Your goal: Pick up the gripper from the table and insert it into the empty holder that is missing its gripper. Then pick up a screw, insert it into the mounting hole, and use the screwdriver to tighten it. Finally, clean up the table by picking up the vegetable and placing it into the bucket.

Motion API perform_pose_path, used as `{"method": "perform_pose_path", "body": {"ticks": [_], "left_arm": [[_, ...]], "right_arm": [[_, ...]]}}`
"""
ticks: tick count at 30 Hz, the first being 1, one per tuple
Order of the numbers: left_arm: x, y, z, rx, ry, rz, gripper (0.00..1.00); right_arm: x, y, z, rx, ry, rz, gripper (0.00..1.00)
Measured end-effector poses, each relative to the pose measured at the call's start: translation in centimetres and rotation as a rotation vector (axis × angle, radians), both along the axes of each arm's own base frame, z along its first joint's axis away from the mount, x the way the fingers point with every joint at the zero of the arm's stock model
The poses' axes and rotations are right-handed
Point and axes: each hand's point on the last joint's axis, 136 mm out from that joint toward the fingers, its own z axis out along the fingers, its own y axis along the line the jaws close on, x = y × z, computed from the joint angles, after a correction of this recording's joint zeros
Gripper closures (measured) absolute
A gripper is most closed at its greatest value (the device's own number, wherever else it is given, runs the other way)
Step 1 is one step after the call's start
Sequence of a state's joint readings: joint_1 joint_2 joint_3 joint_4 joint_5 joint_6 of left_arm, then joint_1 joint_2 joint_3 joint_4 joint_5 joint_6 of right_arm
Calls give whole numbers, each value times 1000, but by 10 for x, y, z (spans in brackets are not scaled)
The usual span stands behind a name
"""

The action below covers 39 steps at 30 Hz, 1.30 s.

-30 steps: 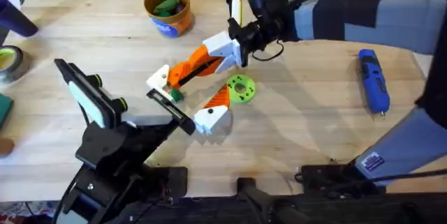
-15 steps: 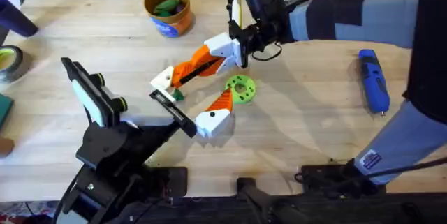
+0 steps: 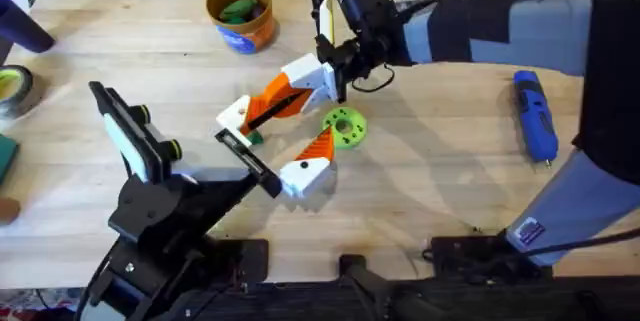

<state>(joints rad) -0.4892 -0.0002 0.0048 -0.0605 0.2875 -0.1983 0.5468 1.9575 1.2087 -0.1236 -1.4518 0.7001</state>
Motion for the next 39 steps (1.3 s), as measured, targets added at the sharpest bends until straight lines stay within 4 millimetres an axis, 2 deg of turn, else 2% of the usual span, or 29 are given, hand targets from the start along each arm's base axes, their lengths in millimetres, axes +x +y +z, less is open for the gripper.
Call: {"method": "perform_pose_path", "body": {"ticks": [10, 22, 25, 39], "left_arm": [[2, 2, 0, 6, -6, 14, 7], [2, 2, 0, 11, -11, 17, 7], [2, 2, 0, 14, -13, 18, 7], [2, 2, 0, 17, -17, 15, 7]], "right_arm": [[5, 6, 2, 46, -80, 3, 992], [5, 6, 3, 54, -84, 7, 992], [5, 6, 3, 54, -84, 8, 943], [4, 7, 3, 56, -84, 12, 841]]}}
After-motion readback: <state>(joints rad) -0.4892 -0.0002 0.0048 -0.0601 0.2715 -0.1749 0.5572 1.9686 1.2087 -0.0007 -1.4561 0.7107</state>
